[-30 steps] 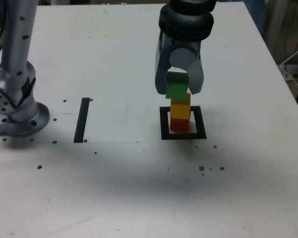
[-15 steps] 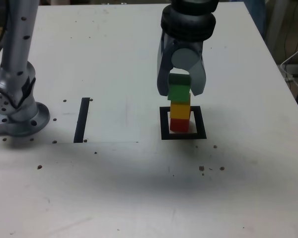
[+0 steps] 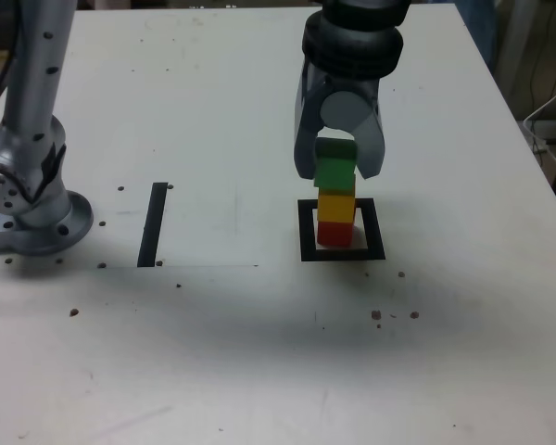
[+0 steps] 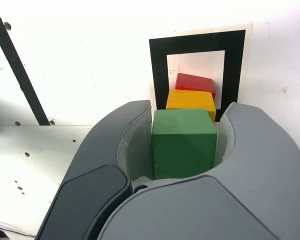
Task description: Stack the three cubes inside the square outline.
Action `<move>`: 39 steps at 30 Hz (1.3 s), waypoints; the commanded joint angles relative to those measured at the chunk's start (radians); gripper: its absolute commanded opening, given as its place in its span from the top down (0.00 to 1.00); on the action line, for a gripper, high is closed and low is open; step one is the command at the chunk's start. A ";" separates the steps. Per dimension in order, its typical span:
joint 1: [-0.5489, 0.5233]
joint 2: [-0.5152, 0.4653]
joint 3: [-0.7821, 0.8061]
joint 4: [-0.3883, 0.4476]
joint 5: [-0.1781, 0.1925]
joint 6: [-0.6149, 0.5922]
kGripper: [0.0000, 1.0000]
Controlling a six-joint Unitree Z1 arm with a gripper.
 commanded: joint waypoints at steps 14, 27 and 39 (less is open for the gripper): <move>0.002 0.002 -0.004 0.003 -0.011 0.008 0.01; 0.002 -0.073 -0.008 0.031 -0.020 0.022 0.01; 0.002 -0.145 0.021 0.074 -0.038 0.054 0.01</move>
